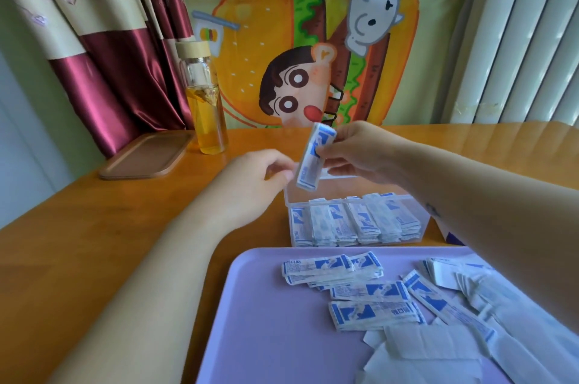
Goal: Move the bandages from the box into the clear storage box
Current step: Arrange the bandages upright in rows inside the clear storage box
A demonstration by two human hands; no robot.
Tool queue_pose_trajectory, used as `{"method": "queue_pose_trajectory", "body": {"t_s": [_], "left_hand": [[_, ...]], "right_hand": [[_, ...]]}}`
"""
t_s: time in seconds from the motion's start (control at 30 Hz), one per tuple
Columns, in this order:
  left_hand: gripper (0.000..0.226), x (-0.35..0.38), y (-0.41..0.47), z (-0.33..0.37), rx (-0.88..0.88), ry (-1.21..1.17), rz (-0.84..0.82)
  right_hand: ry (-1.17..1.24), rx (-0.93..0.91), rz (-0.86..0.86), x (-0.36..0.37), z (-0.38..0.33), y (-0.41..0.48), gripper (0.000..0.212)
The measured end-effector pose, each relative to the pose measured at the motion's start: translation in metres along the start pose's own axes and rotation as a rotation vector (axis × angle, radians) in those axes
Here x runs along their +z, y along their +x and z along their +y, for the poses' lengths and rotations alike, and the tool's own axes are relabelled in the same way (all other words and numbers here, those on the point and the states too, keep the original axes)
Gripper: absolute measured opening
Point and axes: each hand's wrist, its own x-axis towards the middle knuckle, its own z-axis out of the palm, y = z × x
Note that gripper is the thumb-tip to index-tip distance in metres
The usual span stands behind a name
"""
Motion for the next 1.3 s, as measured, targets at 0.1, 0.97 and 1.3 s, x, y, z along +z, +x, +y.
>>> {"method": "queue_pose_trajectory", "body": {"t_s": [0.1, 0.97, 1.3], "left_hand": [[0.011, 0.000, 0.000, -0.005, -0.030, 0.147, -0.177], [0.011, 0.003, 0.002, -0.010, -0.023, 0.096, -0.182], [0.009, 0.001, 0.002, -0.008, -0.036, 0.092, -0.191]], "right_hand": [[0.014, 0.176, -0.053, 0.005, 0.009, 0.006, 0.007], [-0.931, 0.124, -0.197, 0.036, 0.017, 0.018, 0.029], [-0.871, -0.120, -0.222, 0.031, 0.015, 0.020, 0.024]]}}
